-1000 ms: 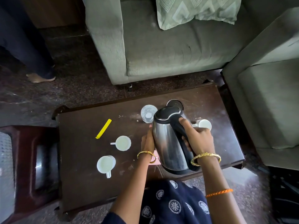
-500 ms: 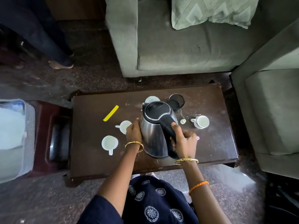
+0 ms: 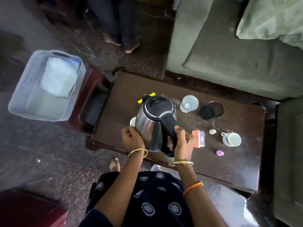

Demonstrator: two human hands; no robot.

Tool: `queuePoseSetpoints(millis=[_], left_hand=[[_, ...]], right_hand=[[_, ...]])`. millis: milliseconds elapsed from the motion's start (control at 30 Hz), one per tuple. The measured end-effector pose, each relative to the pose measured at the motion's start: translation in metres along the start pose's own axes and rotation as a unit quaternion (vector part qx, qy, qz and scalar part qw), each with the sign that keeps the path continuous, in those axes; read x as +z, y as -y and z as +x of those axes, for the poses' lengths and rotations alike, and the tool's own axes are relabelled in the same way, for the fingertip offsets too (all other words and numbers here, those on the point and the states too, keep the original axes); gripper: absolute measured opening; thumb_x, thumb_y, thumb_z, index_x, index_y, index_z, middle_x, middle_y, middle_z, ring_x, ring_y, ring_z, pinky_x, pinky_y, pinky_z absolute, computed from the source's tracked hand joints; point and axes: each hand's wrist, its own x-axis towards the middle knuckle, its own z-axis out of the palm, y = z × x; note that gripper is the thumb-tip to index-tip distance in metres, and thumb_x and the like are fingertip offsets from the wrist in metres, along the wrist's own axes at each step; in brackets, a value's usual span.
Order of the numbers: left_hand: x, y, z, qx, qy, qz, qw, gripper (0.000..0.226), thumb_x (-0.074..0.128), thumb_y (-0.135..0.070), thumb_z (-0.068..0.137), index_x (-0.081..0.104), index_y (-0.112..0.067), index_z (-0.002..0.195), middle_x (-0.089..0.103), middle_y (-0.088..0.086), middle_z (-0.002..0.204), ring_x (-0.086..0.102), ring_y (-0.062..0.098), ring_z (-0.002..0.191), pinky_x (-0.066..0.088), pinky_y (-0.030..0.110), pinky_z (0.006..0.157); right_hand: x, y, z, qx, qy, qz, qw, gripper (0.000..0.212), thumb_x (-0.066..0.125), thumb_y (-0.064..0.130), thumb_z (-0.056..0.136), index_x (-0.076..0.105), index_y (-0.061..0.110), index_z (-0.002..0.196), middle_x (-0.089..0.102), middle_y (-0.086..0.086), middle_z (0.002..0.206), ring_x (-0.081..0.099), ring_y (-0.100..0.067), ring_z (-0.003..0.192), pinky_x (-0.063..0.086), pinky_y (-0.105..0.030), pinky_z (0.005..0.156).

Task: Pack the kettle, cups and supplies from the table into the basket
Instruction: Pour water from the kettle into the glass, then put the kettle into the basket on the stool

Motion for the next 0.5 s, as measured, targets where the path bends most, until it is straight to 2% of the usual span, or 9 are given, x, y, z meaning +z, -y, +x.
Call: queuePoseSetpoints(millis=[67, 133, 200, 267, 300, 400, 433, 500], left_hand=[[-0.016, 0.001, 0.013, -0.026, -0.003, -0.045, 0.999, 0.016, 0.047, -0.011, 0.091, 0.056, -0.005, 0.079, 0.056, 0.008, 0.069, 0.051, 0.019, 0.061, 0.036, 0.025, 0.055], [-0.032, -0.002, 0.028, -0.051, 0.001, -0.086, 0.995, 0.023, 0.045, -0.01, 0.092, 0.048, -0.015, 0.07, 0.052, 0.007, 0.061, 0.052, 0.014, 0.05, 0.042, 0.024, 0.047], [-0.051, -0.001, 0.049, -0.064, -0.004, -0.089, 0.994, 0.022, 0.046, -0.013, 0.091, 0.047, -0.017, 0.07, 0.057, 0.014, 0.069, 0.056, 0.024, 0.059, 0.048, 0.036, 0.055], [-0.073, -0.001, 0.069, -0.051, -0.015, -0.089, 0.995, 0.013, 0.047, -0.015, 0.091, 0.049, -0.015, 0.077, 0.059, 0.016, 0.078, 0.057, 0.03, 0.07, 0.051, 0.045, 0.063], [-0.081, -0.002, 0.076, -0.037, -0.016, -0.102, 0.994, 0.011, 0.048, -0.014, 0.091, 0.049, -0.014, 0.079, 0.058, 0.015, 0.078, 0.056, 0.028, 0.07, 0.051, 0.043, 0.062], [-0.116, -0.01, 0.112, 0.018, -0.008, -0.128, 0.992, 0.019, 0.048, -0.012, 0.092, 0.048, -0.021, 0.074, 0.055, 0.003, 0.069, 0.052, 0.018, 0.063, 0.046, 0.016, 0.05], [-0.13, -0.015, 0.126, 0.028, -0.007, -0.139, 0.99, 0.023, 0.048, -0.011, 0.092, 0.048, -0.024, 0.072, 0.054, 0.0, 0.066, 0.051, 0.015, 0.06, 0.044, 0.011, 0.048], [-0.154, -0.026, 0.151, 0.038, -0.004, -0.158, 0.987, 0.027, 0.048, -0.01, 0.092, 0.047, -0.027, 0.071, 0.054, 0.0, 0.065, 0.052, 0.012, 0.058, 0.046, 0.012, 0.048]], right_hand=[[0.02, -0.005, -0.009, -0.002, 0.023, -0.009, 1.0, 0.045, 0.058, 0.036, 0.067, 0.037, 0.02, 0.03, 0.034, 0.009, 0.027, 0.029, -0.003, 0.027, 0.025, -0.01, 0.034], [0.042, -0.01, -0.018, -0.003, 0.033, -0.01, 0.999, 0.045, 0.058, 0.032, 0.069, 0.035, 0.022, 0.032, 0.033, 0.009, 0.028, 0.028, -0.005, 0.026, 0.025, -0.01, 0.034], [0.068, -0.018, -0.028, 0.005, 0.039, 0.0, 0.999, 0.042, 0.058, 0.039, 0.064, 0.036, 0.018, 0.036, 0.033, -0.003, 0.032, 0.028, -0.01, 0.027, 0.026, -0.011, 0.035], [0.097, -0.027, -0.041, 0.005, 0.042, 0.007, 0.999, 0.043, 0.057, 0.043, 0.061, 0.035, 0.013, 0.039, 0.035, -0.003, 0.039, 0.028, -0.011, 0.026, 0.025, -0.012, 0.036], [0.11, -0.03, -0.047, 0.001, 0.041, 0.01, 0.999, 0.042, 0.057, 0.042, 0.061, 0.035, 0.014, 0.039, 0.034, -0.001, 0.038, 0.028, -0.01, 0.026, 0.025, -0.012, 0.036], [0.164, -0.036, -0.073, -0.012, 0.021, 0.027, 0.999, 0.04, 0.059, 0.036, 0.063, 0.032, 0.02, 0.039, 0.029, 0.007, 0.033, 0.027, -0.008, 0.028, 0.026, -0.01, 0.036], [0.184, -0.037, -0.083, -0.015, 0.015, 0.039, 0.999, 0.038, 0.06, 0.031, 0.065, 0.032, 0.019, 0.041, 0.028, 0.011, 0.033, 0.026, -0.006, 0.03, 0.027, -0.01, 0.036], [0.221, -0.035, -0.1, -0.028, 0.004, 0.048, 0.998, 0.031, 0.055, 0.02, 0.071, 0.034, 0.021, 0.049, 0.027, 0.013, 0.033, 0.027, 0.0, 0.031, 0.029, -0.008, 0.035]])
